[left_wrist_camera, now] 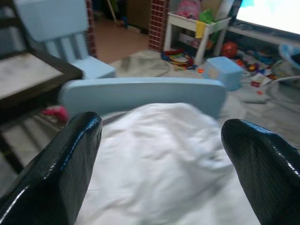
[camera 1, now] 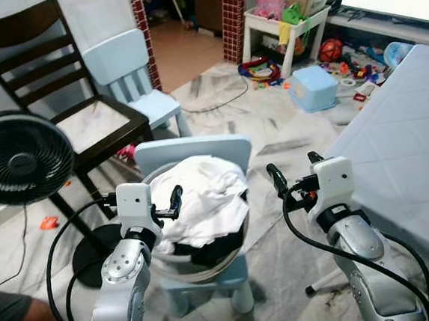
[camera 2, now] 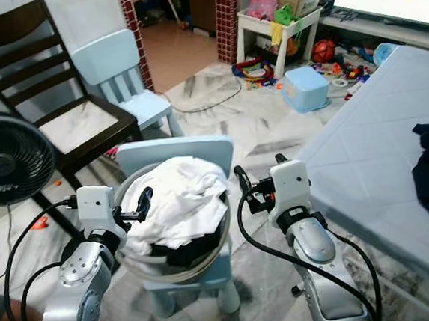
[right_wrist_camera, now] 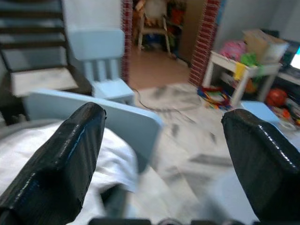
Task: Hang hanger
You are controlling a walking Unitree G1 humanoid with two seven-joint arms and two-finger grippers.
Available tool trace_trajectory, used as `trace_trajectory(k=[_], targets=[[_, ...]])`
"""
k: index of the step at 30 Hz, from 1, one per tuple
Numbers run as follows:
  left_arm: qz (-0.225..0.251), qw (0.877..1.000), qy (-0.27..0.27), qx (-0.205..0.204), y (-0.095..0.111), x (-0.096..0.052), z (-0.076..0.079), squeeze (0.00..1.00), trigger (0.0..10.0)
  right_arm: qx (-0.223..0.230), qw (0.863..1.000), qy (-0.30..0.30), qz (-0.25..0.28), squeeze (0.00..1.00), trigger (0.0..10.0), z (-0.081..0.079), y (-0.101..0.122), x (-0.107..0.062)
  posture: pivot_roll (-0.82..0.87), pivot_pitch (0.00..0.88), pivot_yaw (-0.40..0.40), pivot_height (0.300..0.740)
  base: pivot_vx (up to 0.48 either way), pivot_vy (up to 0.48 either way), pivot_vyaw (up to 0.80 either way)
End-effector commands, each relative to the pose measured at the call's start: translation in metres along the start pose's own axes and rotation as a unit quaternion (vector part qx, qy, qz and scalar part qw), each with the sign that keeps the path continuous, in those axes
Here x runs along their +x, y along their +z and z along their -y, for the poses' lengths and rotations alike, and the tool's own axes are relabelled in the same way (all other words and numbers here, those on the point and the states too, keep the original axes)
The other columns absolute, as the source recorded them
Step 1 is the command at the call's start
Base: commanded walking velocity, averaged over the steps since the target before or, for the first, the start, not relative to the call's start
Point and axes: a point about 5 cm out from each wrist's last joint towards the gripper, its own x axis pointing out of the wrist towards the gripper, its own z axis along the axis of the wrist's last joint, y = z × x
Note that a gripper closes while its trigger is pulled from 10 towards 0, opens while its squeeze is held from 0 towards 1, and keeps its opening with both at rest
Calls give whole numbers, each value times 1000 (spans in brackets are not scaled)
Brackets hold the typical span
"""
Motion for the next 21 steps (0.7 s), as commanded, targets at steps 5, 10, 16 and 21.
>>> trace_trajectory(k=[5, 10, 16, 21], targets=[[2, 1000, 0, 10, 3, 0, -1, 0, 10000, -1, 1000, -3, 7, 0, 10000, 1, 3, 2, 23, 69, -16, 740, 301, 0, 0], [-23, 1000, -7, 4, -5, 0, 1, 0, 10000, -2, 1000, -4, 7, 0, 10000, 1, 4, 2, 20, 77, -18, 740, 0, 0, 0], [-112, 992, -62, 16, -30, 1, 5, 0, 10000, -8, 1000, -5, 7, 0, 10000, 4, 5, 0, -3, 96, -23, 740, 0, 0, 0], [-148, 985, -85, 19, -36, 13, 11, 0, 10000, 6, 1000, -18, 0, 0, 10000, 11, 10, -4, -58, 126, -36, 740, 0, 0, 0]])
